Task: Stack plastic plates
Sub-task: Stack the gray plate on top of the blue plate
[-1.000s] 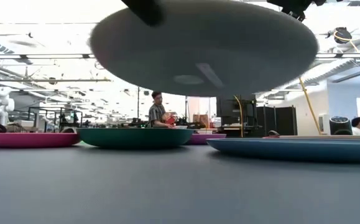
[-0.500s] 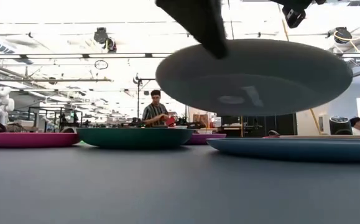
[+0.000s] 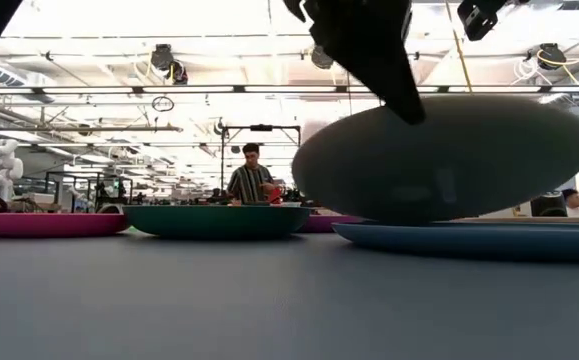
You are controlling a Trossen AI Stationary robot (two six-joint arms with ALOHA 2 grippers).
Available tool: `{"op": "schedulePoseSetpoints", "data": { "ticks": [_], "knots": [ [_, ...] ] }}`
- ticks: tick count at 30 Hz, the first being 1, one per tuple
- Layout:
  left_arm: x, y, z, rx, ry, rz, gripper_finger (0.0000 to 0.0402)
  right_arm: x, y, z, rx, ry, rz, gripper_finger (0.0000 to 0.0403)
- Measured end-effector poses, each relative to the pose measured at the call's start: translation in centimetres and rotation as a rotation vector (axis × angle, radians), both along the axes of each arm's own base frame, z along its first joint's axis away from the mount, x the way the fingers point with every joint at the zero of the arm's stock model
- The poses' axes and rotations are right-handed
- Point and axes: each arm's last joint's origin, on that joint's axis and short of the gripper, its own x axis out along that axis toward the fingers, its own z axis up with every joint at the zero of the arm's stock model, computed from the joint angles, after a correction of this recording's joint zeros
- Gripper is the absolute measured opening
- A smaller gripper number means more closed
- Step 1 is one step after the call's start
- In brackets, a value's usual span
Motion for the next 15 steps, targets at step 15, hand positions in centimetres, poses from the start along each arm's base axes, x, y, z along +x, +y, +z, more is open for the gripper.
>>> {"op": "schedulePoseSetpoints", "data": {
  "ticks": [15],
  "knots": [
    [0.51, -0.11, -0.09, -0.048, -0.034, 0.0, 0.0026, -0.02, 0.0, -0.07, -0.004, 0.007, 0.001, 0.0102]
  ]
}}
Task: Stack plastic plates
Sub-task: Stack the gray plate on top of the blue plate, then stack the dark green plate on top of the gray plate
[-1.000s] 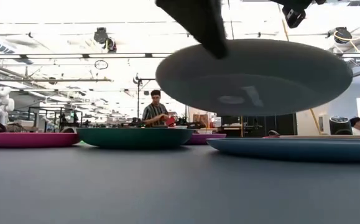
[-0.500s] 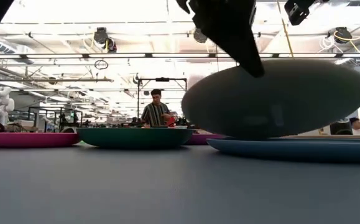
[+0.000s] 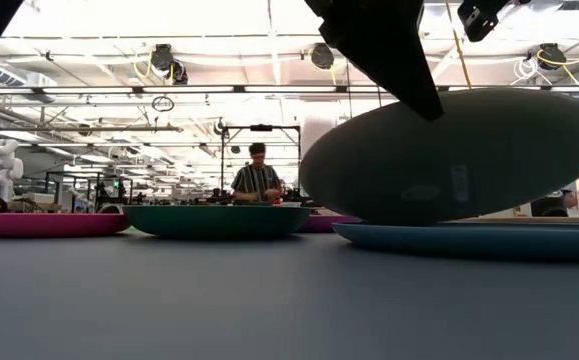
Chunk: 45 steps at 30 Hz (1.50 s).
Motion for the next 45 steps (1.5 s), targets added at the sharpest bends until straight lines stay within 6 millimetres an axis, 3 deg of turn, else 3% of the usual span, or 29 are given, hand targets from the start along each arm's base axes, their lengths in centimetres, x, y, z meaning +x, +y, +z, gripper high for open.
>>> {"op": "schedulePoseSetpoints", "data": {
  "ticks": [6, 14, 19, 27, 34, 45],
  "knots": [
    [0.0, 0.1, 0.0, -0.008, 0.002, -0.002, 0.0038, 0.0, 0.0, 0.0, 0.0, 0.001, 0.0, 0.0102],
    [0.1, 0.2, 0.0, -0.035, 0.002, 0.041, 0.0151, 0.0, 0.0, -0.1, -0.002, 0.011, 0.0, 0.0102],
    [-0.4, 0.3, -0.3, -0.011, 0.055, 0.035, 0.019, 0.0, 0.0, -0.2, -0.002, 0.016, 0.0, 0.0102],
    [-2.9, 1.5, -0.6, 0.16, 0.285, 0.107, 0.0172, -0.1, 0.0, -0.5, 0.001, 0.057, -0.004, 0.0102],
    [-5.2, 3.1, 0.7, 0.237, 0.454, 0.156, 0.0147, 0.2, 0.0, -0.9, 0.021, 0.094, -0.012, 0.0102],
    [-6.1, 5.8, 3.9, 0.238, 0.437, 0.166, 0.0131, 1.1, 0.1, -1.5, -0.013, 0.139, -0.006, 0.0102]
  ]
}}
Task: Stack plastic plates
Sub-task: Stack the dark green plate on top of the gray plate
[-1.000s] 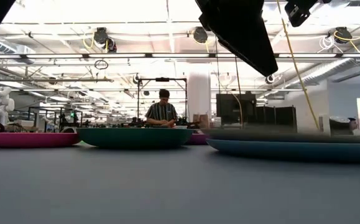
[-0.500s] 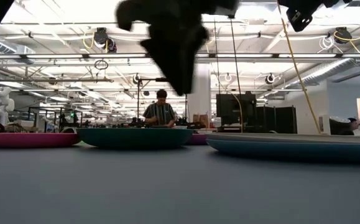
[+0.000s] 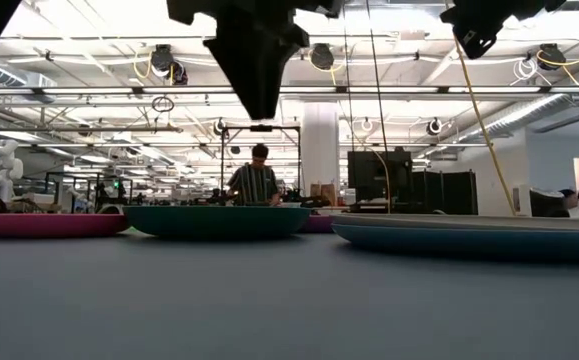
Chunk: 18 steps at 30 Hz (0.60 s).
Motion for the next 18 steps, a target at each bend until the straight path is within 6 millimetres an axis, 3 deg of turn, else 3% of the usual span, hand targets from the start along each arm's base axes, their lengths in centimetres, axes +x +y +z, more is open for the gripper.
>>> {"op": "schedulePoseSetpoints", "data": {
  "ticks": [5, 10, 18],
  "knots": [
    [-0.7, 1.0, 1.2, -0.027, -0.069, -0.005, 0.0131, 0.2, 0.2, -0.8, -0.014, 0.013, 0.017, 0.0102],
    [-3.1, 2.3, -0.3, -0.056, -0.121, -0.002, 0.0131, 0.3, 0.5, -1.4, -0.052, -0.009, 0.051, 0.0102],
    [-8.3, 4.2, -3.7, -0.129, -0.34, 0.169, 0.0131, 0.5, 0.6, -1.0, -0.052, -0.061, 0.05, 0.0102]
  ]
}}
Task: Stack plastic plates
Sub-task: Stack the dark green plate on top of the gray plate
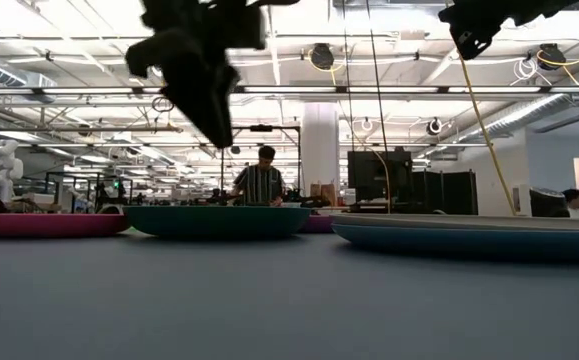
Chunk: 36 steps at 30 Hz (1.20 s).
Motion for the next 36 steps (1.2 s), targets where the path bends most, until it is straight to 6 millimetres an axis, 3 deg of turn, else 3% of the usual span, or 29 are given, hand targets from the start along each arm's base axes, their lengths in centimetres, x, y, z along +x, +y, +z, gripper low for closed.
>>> {"op": "schedulePoseSetpoints", "data": {
  "ticks": [8, 19, 30, 36],
  "knots": [
    [-1.6, -0.8, -3.7, -0.054, -0.031, 0.085, 0.0131, 0.3, -0.3, 1.0, 0.076, -0.09, -0.035, 0.0102],
    [-0.7, -1.6, -3.5, -0.088, -0.138, 0.091, 0.0136, 0.3, -0.3, 1.8, 0.196, -0.156, -0.051, 0.0102],
    [-0.6, -1.6, -4.1, -0.086, -0.123, 0.137, 0.0259, -1.3, -0.5, 2.8, 0.194, -0.182, -0.046, 0.0102],
    [0.1, -1.6, -6.2, -0.043, -0.078, 0.129, 0.0259, -1.4, -0.5, 2.8, 0.175, -0.185, -0.042, 0.0102]
  ]
}}
